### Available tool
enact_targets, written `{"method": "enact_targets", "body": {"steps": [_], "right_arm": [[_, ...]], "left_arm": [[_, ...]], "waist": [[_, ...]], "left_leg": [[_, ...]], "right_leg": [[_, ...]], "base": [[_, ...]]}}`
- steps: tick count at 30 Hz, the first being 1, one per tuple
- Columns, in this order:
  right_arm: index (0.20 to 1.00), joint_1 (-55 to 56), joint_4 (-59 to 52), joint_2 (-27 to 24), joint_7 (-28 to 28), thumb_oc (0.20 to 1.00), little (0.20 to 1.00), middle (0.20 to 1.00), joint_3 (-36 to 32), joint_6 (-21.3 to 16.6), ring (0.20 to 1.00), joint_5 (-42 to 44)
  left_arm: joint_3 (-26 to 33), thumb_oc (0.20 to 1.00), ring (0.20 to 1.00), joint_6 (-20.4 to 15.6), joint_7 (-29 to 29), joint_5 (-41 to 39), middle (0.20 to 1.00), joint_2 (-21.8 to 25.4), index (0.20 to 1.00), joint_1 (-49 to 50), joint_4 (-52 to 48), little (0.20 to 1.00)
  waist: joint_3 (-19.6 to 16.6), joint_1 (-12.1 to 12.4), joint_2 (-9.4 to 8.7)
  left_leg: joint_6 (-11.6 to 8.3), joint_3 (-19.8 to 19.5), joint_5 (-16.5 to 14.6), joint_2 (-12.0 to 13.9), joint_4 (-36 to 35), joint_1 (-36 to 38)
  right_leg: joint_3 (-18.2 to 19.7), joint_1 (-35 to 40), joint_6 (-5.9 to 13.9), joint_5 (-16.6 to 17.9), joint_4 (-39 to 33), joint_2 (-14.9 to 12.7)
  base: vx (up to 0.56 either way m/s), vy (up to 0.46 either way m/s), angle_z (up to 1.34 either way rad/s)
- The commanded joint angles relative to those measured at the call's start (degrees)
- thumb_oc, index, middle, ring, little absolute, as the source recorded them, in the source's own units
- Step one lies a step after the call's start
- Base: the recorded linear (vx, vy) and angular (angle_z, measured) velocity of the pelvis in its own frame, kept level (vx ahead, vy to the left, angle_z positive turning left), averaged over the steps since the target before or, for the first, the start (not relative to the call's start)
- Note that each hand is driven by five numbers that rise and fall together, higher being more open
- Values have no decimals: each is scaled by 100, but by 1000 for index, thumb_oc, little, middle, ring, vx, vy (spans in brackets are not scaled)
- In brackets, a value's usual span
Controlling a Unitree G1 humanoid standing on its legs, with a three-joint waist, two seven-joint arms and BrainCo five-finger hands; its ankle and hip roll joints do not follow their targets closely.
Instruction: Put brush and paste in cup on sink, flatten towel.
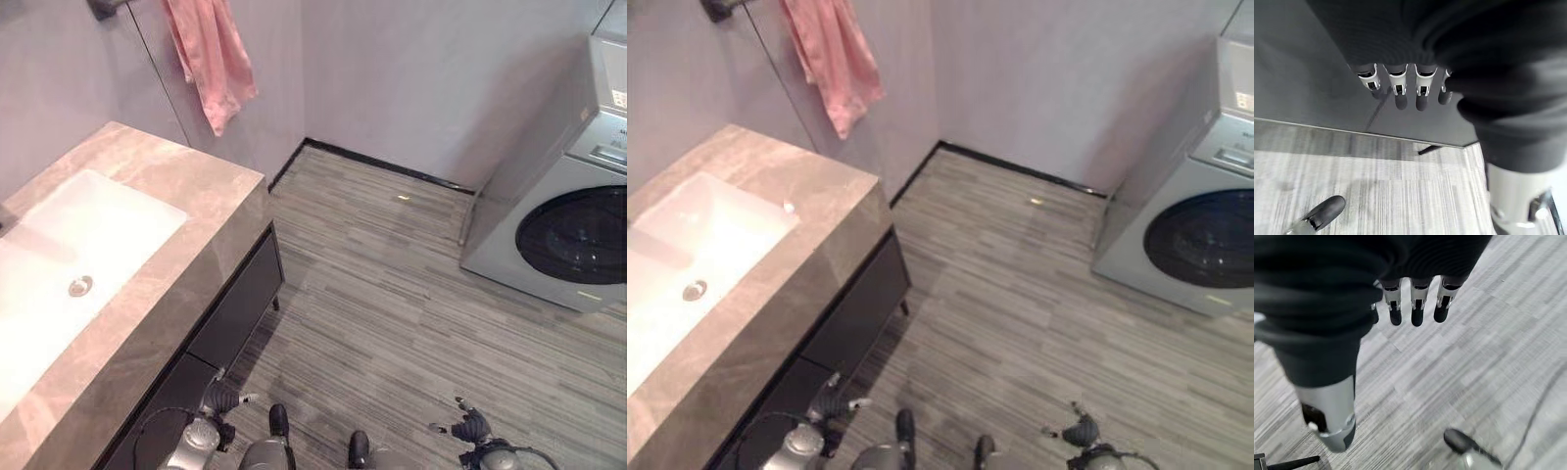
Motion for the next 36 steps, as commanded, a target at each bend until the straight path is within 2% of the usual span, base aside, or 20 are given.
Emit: {"method": "enact_targets", "body": {"steps": [1, 3, 12, 24, 31, 36], "right_arm": [[1000, -7, -109, -149, -5, 1000, 1000, 1000, 132, -141, 1000, 71], [1000, 6, -61, -100, 48, 1000, 1000, 1000, 225, -111, 1000, 22], [1000, 34, 318, 7, 88, 1000, 1000, 1000, 243, -80, 1000, -3], [1000, 76, 656, 103, 84, 1000, 1000, 1000, 88, -31, 1000, 66], [1000, 70, 650, 176, 155, 1000, 1000, 1000, 59, -20, 1000, 200], [1000, 107, 638, 172, 157, 1000, 1000, 1000, 4, -11, 1000, 236]], "left_arm": [[97, 1000, 1000, -167, 1, -42, 1000, 13, 1000, 32, -95, 1000], [30, 1000, 1000, -151, -12, -4, 1000, -1, 1000, -19, 142, 1000], [0, 1000, 1000, -124, -99, 26, 1000, -13, 1000, 62, 401, 1000], [-29, 1000, 1000, -98, -172, 145, 1000, -69, 1000, 89, 832, 1000], [-54, 1000, 1000, -80, -222, 181, 1000, -58, 1000, 81, 912, 1000], [-63, 1000, 1000, -93, -252, 170, 1000, -34, 1000, 114, 850, 1000]], "waist": [[-166, 78, 2], [-225, 77, -82], [-468, 149, -166], [-682, 87, -164], [-795, 69, -159], [-847, 60, -171]], "left_leg": [[-96, -30, -265, 35, 972, -687], [-82, 45, -353, -18, 961, -659], [-45, 83, -311, -162, 607, -524], [52, 29, -367, -374, 269, -190], [176, 18, -520, -540, 244, -39], [225, 15, -557, -637, 177, 36]], "right_leg": [[-344, 800, 273, -46, -571, -62], [-284, 917, 341, 71, -823, -92], [-344, 1079, 468, 323, -1212, -149], [-423, 1148, 634, 576, -1112, -275], [-353, 1140, 769, 829, -963, -451], [-279, 1109, 872, 1147, -904, -580]], "base": [[47, 42, -11], [89, 74, -7], [61, 27, -2], [44, 49, 5], [39, 89, 6], [31, 84, 1]]}}
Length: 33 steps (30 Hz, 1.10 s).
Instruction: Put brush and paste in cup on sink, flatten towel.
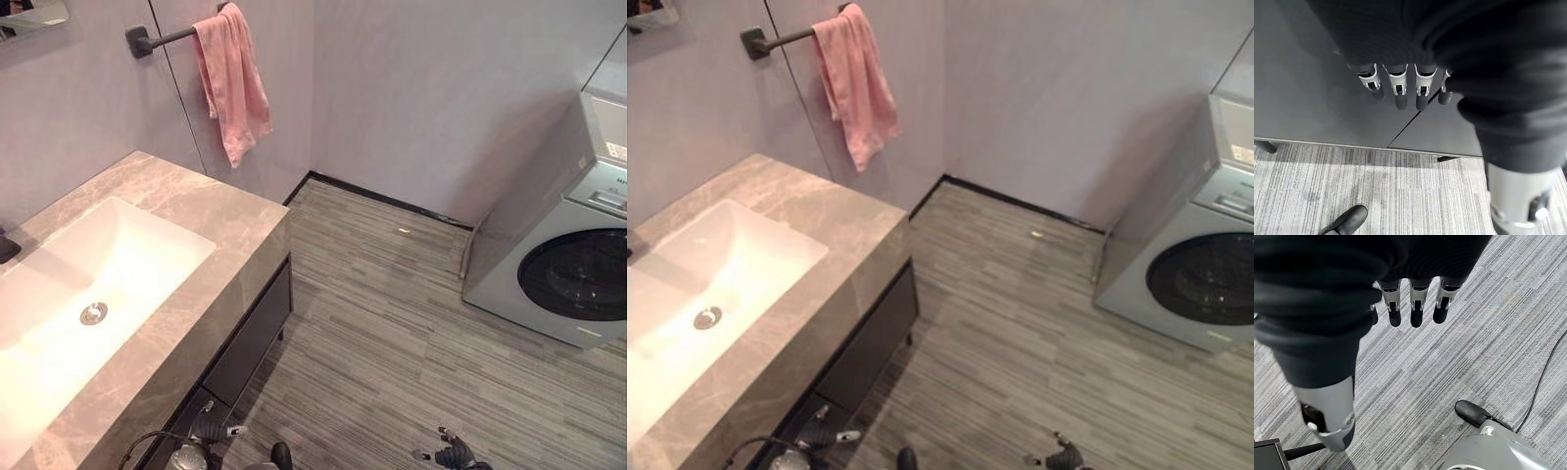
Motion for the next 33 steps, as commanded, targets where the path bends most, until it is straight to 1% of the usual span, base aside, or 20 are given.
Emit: {"method": "enact_targets", "body": {"steps": [1, 5, 7, 8, 9, 10, 11, 13, 14, 16, 18, 20, 21, 23, 25, 27, 28, 29, 31, 33], "right_arm": [[1000, -41, -196, -112, 12, 1000, 1000, 1000, -135, -60, 1000, 148], [1000, -17, -270, -150, -14, 1000, 1000, 1000, -239, -60, 1000, 257], [1000, -33, -435, -178, -28, 1000, 1000, 1000, -278, -68, 1000, 343], [1000, -20, -466, -181, -45, 1000, 1000, 1000, -302, -80, 1000, 382], [1000, -31, -499, -167, -45, 1000, 1000, 1000, -306, -133, 1000, 519], [1000, -20, -509, -159, -50, 1000, 1000, 1000, -304, -160, 1000, 560], [1000, -16, -567, -150, -62, 1000, 1000, 1000, -296, -169, 1000, 571], [1000, -36, -524, -173, -81, 1000, 1000, 1000, -266, -179, 1000, 520], [1000, -67, -478, -171, -90, 1000, 1000, 1000, -246, -183, 1000, 496], [1000, -75, -414, -142, -111, 1000, 1000, 1000, -228, -174, 1000, 499], [1000, -62, -435, -99, -134, 1000, 1000, 1000, -209, -164, 1000, 460], [1000, 6, -417, -87, -119, 1000, 1000, 1000, -209, -166, 1000, 450], [1000, 13, -301, -76, -134, 1000, 1000, 1000, -180, -179, 1000, 474], [1000, 2, -182, -96, -115, 1000, 1000, 1000, -155, -175, 1000, 458], [1000, -27, -125, -204, -86, 1000, 1000, 1000, -154, -177, 1000, 458], [1000, -27, -125, -205, -85, 1000, 1000, 1000, -154, -177, 1000, 459], [1000, -80, -90, -276, -87, 1000, 1000, 1000, -135, -193, 1000, 445], [1000, -87, -109, -305, -89, 1000, 1000, 1000, -136, -204, 1000, 462], [1000, -121, -132, -370, -106, 1000, 1000, 1000, -166, -221, 1000, 534], [1000, -120, -273, -439, -119, 1000, 1000, 1000, -146, -234, 1000, 540]], "left_arm": [[10, 1000, 1000, -85, -36, 112, 1000, 23, 1000, -168, -123, 1000], [-38, 1000, 1000, -80, -85, 93, 1000, 98, 1000, -156, -375, 1000], [-69, 1000, 1000, -62, -93, 123, 1000, 138, 1000, -178, -413, 1000], [-62, 1000, 1000, -57, -83, 133, 1000, 151, 1000, -170, -452, 1000], [-105, 1000, 1000, -58, -80, 168, 1000, 158, 1000, -217, -416, 1000], [-109, 1000, 1000, -55, -75, 157, 1000, 156, 1000, -255, -362, 1000], [-75, 1000, 1000, -42, -47, 158, 1000, 145, 1000, -300, -236, 1000], [-55, 1000, 1000, -31, -17, 192, 1000, 90, 1000, -356, -37, 1000], [-76, 1000, 1000, -33, 0, 234, 1000, 64, 1000, -386, 41, 1000], [-103, 1000, 1000, -33, 22, 300, 1000, 41, 1000, -474, 235, 1000], [-152, 1000, 1000, -47, 26, 369, 1000, 16, 1000, -559, 282, 1000], [-241, 1000, 1000, -46, 25, 461, 1000, -6, 1000, -628, 326, 1000], [-307, 1000, 1000, -57, 51, 509, 1000, -27, 1000, -679, 385, 1000], [-397, 1000, 1000, -53, 37, 543, 1000, -75, 1000, -735, 420, 1000], [-454, 1000, 1000, -50, 8, 567, 1000, -101, 1000, -768, 450, 1000], [-454, 1000, 1000, -49, 8, 567, 1000, -103, 1000, -768, 449, 1000], [-474, 1000, 1000, -38, 34, 599, 1000, -122, 1000, -824, 554, 1000], [-479, 1000, 1000, -37, 42, 599, 1000, -127, 1000, -851, 569, 1000], [-512, 1000, 1000, -26, 46, 604, 1000, -140, 1000, -912, 560, 1000], [-539, 1000, 1000, -15, 55, 550, 1000, -154, 1000, -998, 522, 1000]], "waist": [[115, -51, -34], [181, -116, -7], [288, -183, 46], [319, -204, 67], [378, -321, 116], [418, -348, 146], [478, -325, 138], [532, -329, 116], [586, -390, 121], [669, -514, 76], [721, -606, 75], [709, -645, 44], [678, -677, 17], [588, -721, 64], [500, -726, 161], [502, -737, 165], [446, -722, 202], [447, -723, 203], [463, -726, 191], [559, -674, 110]], "left_leg": [[-28, -8, -295, -119, 415, -198], [54, -139, -277, -187, 259, -74], [101, -164, -262, -153, 172, 0], [109, -163, -267, -144, 158, 23], [104, -243, -243, -124, 71, 134], [89, -278, -214, -101, 4, 164], [66, -200, -204, -91, -73, 222], [14, -98, -221, -63, -186, 358], [-9, -128, -238, -58, -269, 502], [-58, -190, -258, -90, -329, 695], [-114, -305, -320, -91, -399, 894], [-151, -457, -422, -123, -399, 1034], [-133, -530, -489, -166, -378, 1053], [-168, -622, -605, -110, -320, 1139], [-259, -766, -642, -3, -80, 1187], [-261, -777, -647, 0, -73, 1186], [-351, -806, -605, 101, 98, 1184], [-399, -808, -579, 126, 233, 1144], [-586, -776, -360, 208, 832, 945], [-751, -717, -8, 298, 1734, 534]], "right_leg": [[-119, 314, 393, 740, 272, -196], [106, 54, 382, 1035, 747, -186], [189, -226, 310, 1021, 1152, -71], [238, -296, 293, 954, 1240, 7], [509, -527, 142, 496, 1343, 425], [561, -791, 64, 269, 1372, 620], [317, -984, 48, 250, 1228, 591], [-77, -1156, 69, 455, 763, 426], [-83, -1379, 95, 644, 450, 488], [127, -1692, 207, 1028, 52, 488], [340, -1817, 299, 1236, -198, 482], [364, -1662, 289, 1291, -269, 459], [488, -1610, 226, 1334, -235, 502], [510, -1539, 143, 1234, -110, 621], [334, -1432, -19, 1010, 80, 748], [322, -1426, -20, 1006, 80, 747], [223, -1331, -102, 881, 109, 814], [193, -1277, -128, 854, 93, 835], [132, -1122, -219, 808, -9, 893], [79, -915, -338, 716, -109, 895]], "base": [[15, 42, 2], [14, 76, 2], [-4, 83, -5], [58, 77, -6], [70, 73, 0], [68, 56, -10], [50, 20, -8], [103, -28, -4], [192, -61, -15], [259, -77, -10], [288, -73, 20], [274, -98, 32], [265, -122, 38], [257, -120, 77], [295, -151, 109], [164, -101, 48], [206, -149, 19], [265, -204, 23], [153, -151, 24], [113, -150, 22]]}}
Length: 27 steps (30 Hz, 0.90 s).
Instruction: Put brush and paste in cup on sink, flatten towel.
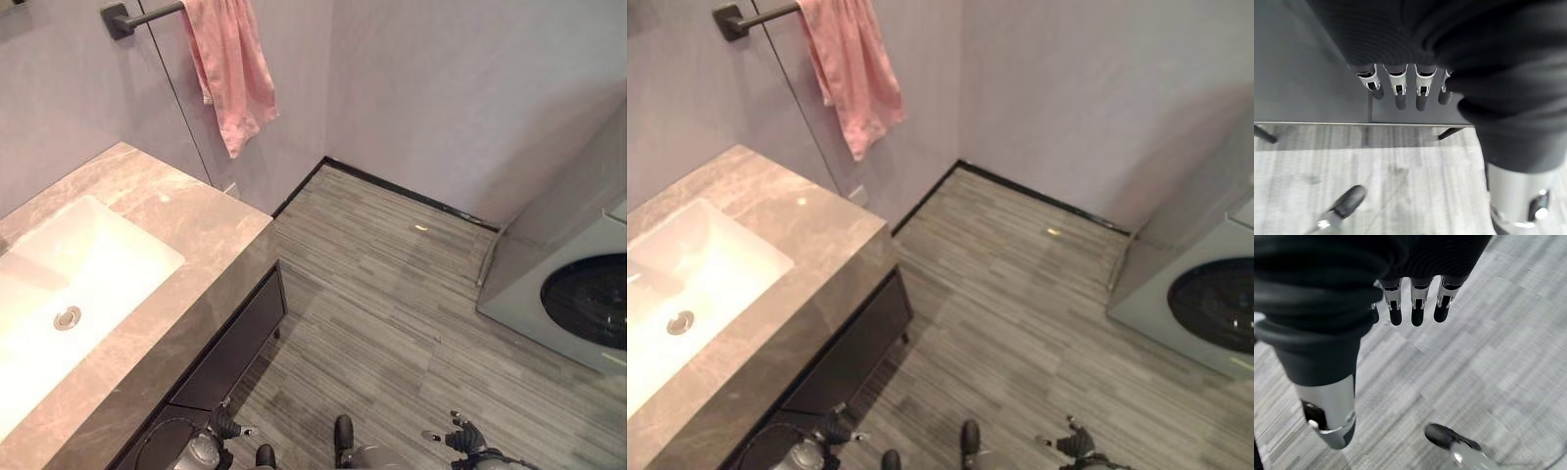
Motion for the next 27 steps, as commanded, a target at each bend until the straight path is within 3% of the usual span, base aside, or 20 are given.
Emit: {"method": "enact_targets", "body": {"steps": [1, 2, 3, 5, 6, 7, 9, 10, 11, 16, 17, 18, 20, 24, 27], "right_arm": [[1000, 137, -285, -212, -97, 1000, 1000, 1000, 36, -108, 1000, 192], [1000, 127, -237, -238, -153, 1000, 1000, 1000, 36, -78, 1000, 196], [1000, 125, -234, -237, -153, 1000, 1000, 1000, 35, -79, 1000, 196], [1000, 129, -155, -226, -201, 1000, 1000, 1000, -3, -59, 1000, 200], [1000, 122, -90, -208, -214, 1000, 1000, 1000, -12, -57, 1000, 191], [1000, 137, -80, -209, -218, 1000, 1000, 1000, 14, -52, 1000, 100], [1000, 142, -81, -211, -218, 1000, 1000, 1000, 14, -52, 1000, 98], [1000, 126, -33, -240, -213, 1000, 1000, 1000, 54, -25, 1000, -13], [1000, 126, -55, -244, -202, 1000, 1000, 1000, 68, -14, 1000, -45], [1000, 51, 128, -183, -167, 1000, 1000, 1000, -92, 5, 1000, -9], [1000, 41, 124, -100, -137, 1000, 1000, 1000, -146, 16, 1000, 17], [1000, 43, 121, -98, -137, 1000, 1000, 1000, -146, 18, 1000, 17], [1000, 10, 182, -29, -112, 1000, 1000, 1000, -112, 36, 1000, -34], [1000, -27, 209, 99, -57, 1000, 1000, 1000, -28, 51, 1000, -63], [1000, -60, 117, 120, -59, 1000, 1000, 1000, 16, 48, 1000, -22]], "left_arm": [[5, 1000, 1000, -118, 151, 12, 1000, 30, 1000, -424, -33, 1000], [-62, 1000, 1000, -100, 202, -49, 1000, 18, 1000, -560, -87, 1000], [-64, 1000, 1000, -99, 202, -50, 1000, 18, 1000, -562, -87, 1000], [-95, 1000, 1000, -93, 208, -23, 1000, -11, 1000, -594, -66, 1000], [-105, 1000, 1000, -93, 221, 0, 1000, -12, 1000, -601, -60, 1000], [-130, 1000, 1000, -94, 227, 41, 1000, -12, 1000, -579, -54, 1000], [-132, 1000, 1000, -93, 228, 41, 1000, -14, 1000, -575, -54, 1000], [-163, 1000, 1000, -97, 218, 67, 1000, 3, 1000, -535, -116, 1000], [-162, 1000, 1000, -98, 205, 71, 1000, 25, 1000, -500, -128, 1000], [-176, 1000, 1000, -115, 131, 147, 1000, 119, 1000, -312, -223, 1000], [-197, 1000, 1000, -145, 94, 158, 1000, 183, 1000, -225, -303, 1000], [-197, 1000, 1000, -143, 93, 158, 1000, 186, 1000, -223, -305, 1000], [-207, 1000, 1000, -144, 88, 183, 1000, 199, 1000, -252, -258, 1000], [-238, 1000, 1000, -159, 65, 226, 1000, 257, 1000, -278, -255, 1000], [-279, 1000, 1000, -152, 29, 268, 1000, 285, 1000, -295, -258, 1000]], "waist": [[194, -20, -178], [295, 2, -245], [302, 8, -246], [262, 54, -246], [227, 98, -230], [180, 173, -116], [176, 168, -118], [172, 274, -52], [195, 310, -26], [63, 328, -31], [-21, 344, -76], [-24, 349, -81], [-55, 355, -91], [-47, 328, -97], [21, 288, -14]], "left_leg": [[-34, 260, 87, -434, 1924, -99], [11, 643, 171, -142, 1860, -434], [13, 649, 166, -142, 1858, -422], [91, 851, -96, -51, 1099, -624], [99, 801, -41, -90, 663, -670], [-22, 682, 532, 119, -45, -957], [-30, 681, 577, 109, -122, -919], [-158, 549, 990, 349, -496, -1141], [-180, 522, 1098, 365, -569, -1070], [27, 526, 695, 44, -246, -959], [221, 593, 416, -195, -63, -916], [225, 600, 409, -198, -56, -919], [346, 648, 248, -353, 6, -864], [519, 726, 122, -599, -102, -674], [617, 702, 61, -661, -203, -499]], "right_leg": [[46, -255, 362, -77, 348, -151], [-103, -45, 327, -224, 302, -245], [-98, -36, 330, -225, 299, -245], [-188, 131, 444, -308, 201, -356], [-181, 149, 484, -321, 184, -378], [-143, 245, 521, -409, 150, -376], [-148, 251, 519, -417, 150, -379], [-88, 460, 560, -526, 152, -465], [-52, 532, 564, -570, 181, -472], [181, 656, 729, -660, 405, -759], [329, 628, 848, -595, 572, -979], [336, 621, 853, -599, 579, -984], [368, 560, 940, -451, 715, -1131], [479, 328, 1039, 185, 1137, -1312], [530, 82, 973, 209, 1659, -1228]], "base": [[140, -132, 24], [114, -82, 29], [141, -11, 25], [159, 106, 26], [296, 246, 26], [219, 194, 11], [177, 145, -7], [280, 227, -24], [372, 323, -30], [217, 289, -32], [171, 284, -39], [211, 389, -46], [103, 231, -25], [99, 237, -9], [82, 218, 5]]}}
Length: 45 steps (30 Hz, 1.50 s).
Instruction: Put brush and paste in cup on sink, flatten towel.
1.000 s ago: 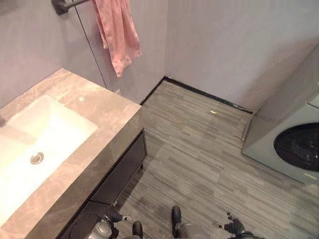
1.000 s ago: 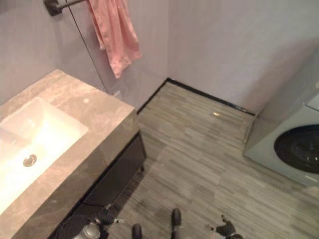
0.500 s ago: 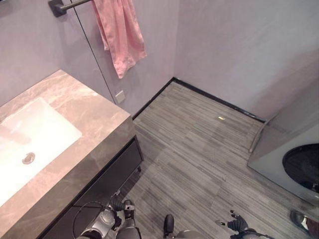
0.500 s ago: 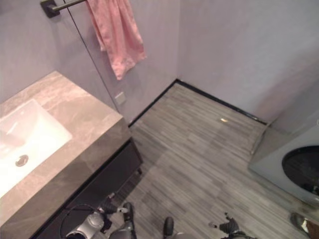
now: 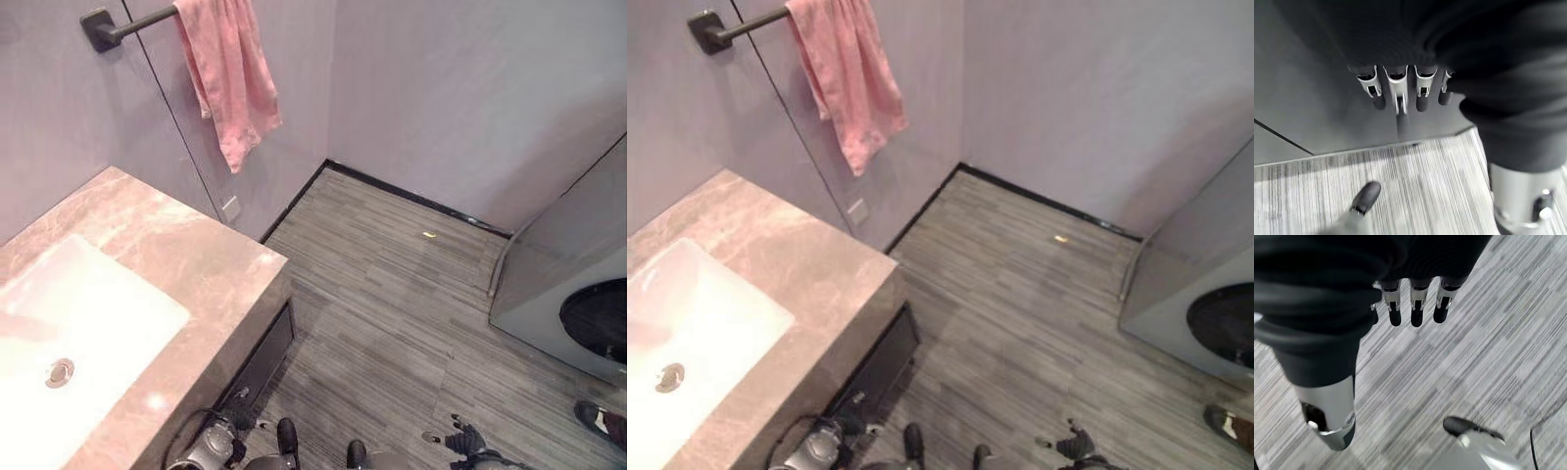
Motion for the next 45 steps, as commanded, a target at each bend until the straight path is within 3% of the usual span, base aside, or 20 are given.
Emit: {"method": "enact_targets", "body": {"steps": [1, 3, 4, 5, 9, 10, 13, 16, 27, 45], "right_arm": [[1000, -18, -101, -56, 1, 1000, 1000, 1000, 80, 15, 1000, 12], [1000, -25, -55, -14, 0, 1000, 1000, 1000, 105, -29, 1000, 101], [1000, -24, -54, -16, 0, 1000, 1000, 1000, 107, -30, 1000, 102], [1000, 21, -141, 6, 0, 1000, 1000, 1000, 161, -68, 1000, 114], [1000, 14, -124, -5, -30, 1000, 1000, 1000, 157, -78, 1000, 130], [1000, 2, -80, -11, -32, 1000, 1000, 1000, 179, -74, 1000, 136], [1000, 57, 16, 27, -35, 1000, 1000, 1000, 203, -71, 1000, 150], [1000, 33, 198, -15, -30, 1000, 1000, 1000, 177, -58, 1000, 122], [1000, 0, -17, -61, -67, 1000, 1000, 1000, 169, -90, 1000, 244], [1000, 168, 104, -171, -78, 1000, 1000, 1000, 143, -122, 1000, 181]], "left_arm": [[306, 1000, 1000, -87, 164, 161, 1000, 532, 1000, -190, -81, 1000], [245, 1000, 1000, -88, 133, 238, 1000, 512, 1000, -179, -34, 1000], [246, 1000, 1000, -91, 135, 239, 1000, 509, 1000, -179, -30, 1000], [255, 1000, 1000, -84, 168, 286, 1000, 472, 1000, -171, 169, 1000], [229, 1000, 1000, -90, 189, 328, 1000, 412, 1000, -204, 288, 1000], [178, 1000, 1000, -103, 185, 360, 1000, 396, 1000, -255, 310, 1000], [35, 1000, 1000, -118, 171, 477, 1000, 384, 1000, -289, 240, 1000], [61, 1000, 1000, -114, 180, 450, 1000, 356, 1000, -261, 221, 1000], [93, 1000, 1000, -107, 197, 306, 1000, 272, 1000, -168, 150, 1000], [79, 1000, 1000, -89, 297, 340, 1000, 253, 1000, -332, 330, 1000]], "waist": [[-108, 73, -118], [-110, -33, -74], [-103, -29, -80], [-69, -24, -113], [-7, -113, -207], [22, -154, -235], [33, -182, -319], [-130, -107, -307], [-248, -56, -235], [-99, -190, -126]], "left_leg": [[-216, 67, -318, -11, 547, -237], [-191, -18, -317, -43, 458, -105], [-195, -13, -322, -47, 450, -88], [-231, 81, -342, -11, 325, 63], [-269, 25, -435, -39, 306, 250], [-278, -46, -479, -52, 389, 264], [-281, -167, -600, -90, 550, 361], [-316, -141, -596, -81, 482, 393], [-473, -182, -541, 69, 319, 508], [-688, -138, -497, 325, 617, 501]], "right_leg": [[115, 186, 577, 1174, -143, -654], [386, 34, 472, 873, -59, -194], [393, 27, 469, 844, -21, -198], [-42, -276, 395, 657, -395, -98], [-190, -506, 483, 1072, -1212, -99], [-27, -556, 503, 1129, -1280, -146], [220, -345, 528, 1194, -1379, -100], [49, -142, 523, 1271, -1622, -107], [-39, 112, 368, 1050, -1732, 33], [26, 111, 142, 741, -1565, 294]], "base": [[103, 188, 10], [114, 136, -2], [152, 99, 2], [106, 53, -2], [119, -32, -2], [143, -65, 10], [106, -70, 31], [107, -90, 47], [70, -71, -1], [50, -61, -2]]}}
